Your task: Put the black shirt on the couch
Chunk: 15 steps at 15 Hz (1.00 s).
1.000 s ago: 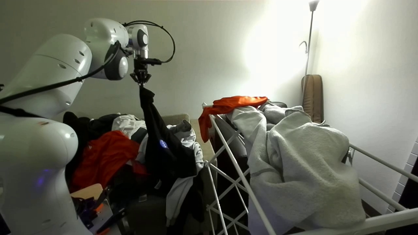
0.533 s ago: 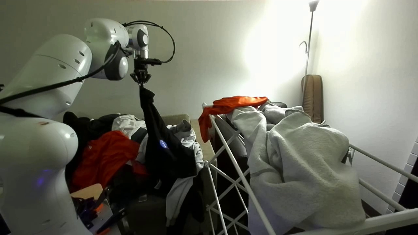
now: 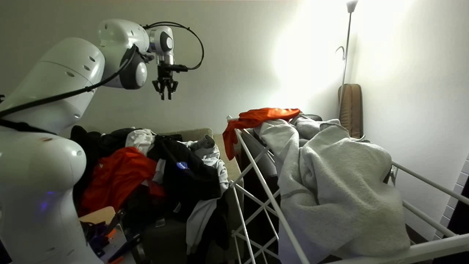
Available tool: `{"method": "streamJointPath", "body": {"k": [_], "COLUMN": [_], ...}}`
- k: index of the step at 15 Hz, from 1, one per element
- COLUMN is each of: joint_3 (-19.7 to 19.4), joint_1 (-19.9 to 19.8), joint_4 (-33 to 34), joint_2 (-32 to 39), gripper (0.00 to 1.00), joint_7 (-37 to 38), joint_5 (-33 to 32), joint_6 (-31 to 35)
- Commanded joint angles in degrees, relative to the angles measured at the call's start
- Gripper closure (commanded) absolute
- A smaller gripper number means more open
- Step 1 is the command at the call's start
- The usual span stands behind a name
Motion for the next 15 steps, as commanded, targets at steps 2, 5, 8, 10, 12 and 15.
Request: {"method": "streamJointPath", "body": {"k": [2, 5, 8, 10, 12, 15], "joint_3": [-1.34, -1.43, -0.86, -0.11, 0.94, 1.86], "joint_1": [-4.12, -5.47, -5.48, -5.48, -5.83, -6.16], "joint_4": [-4.75, -6.52, -9.26, -12.03, -15.69, -21.47], "joint_2": [-5.81, -8.37, -10.83, -12.46, -14.14, -16.88], "gripper": [0.22, 0.03, 0.0, 0.0, 0.0, 0.0], "joint_7": [5.47, 8.53, 10.58, 11.19, 11.5, 11.33], "joint_5": [0.79, 0.86, 1.3, 2.38, 4.25, 6.18], "joint_6": [-0.31, -1.29, -3.78, -5.2, -5.94, -6.06]}}
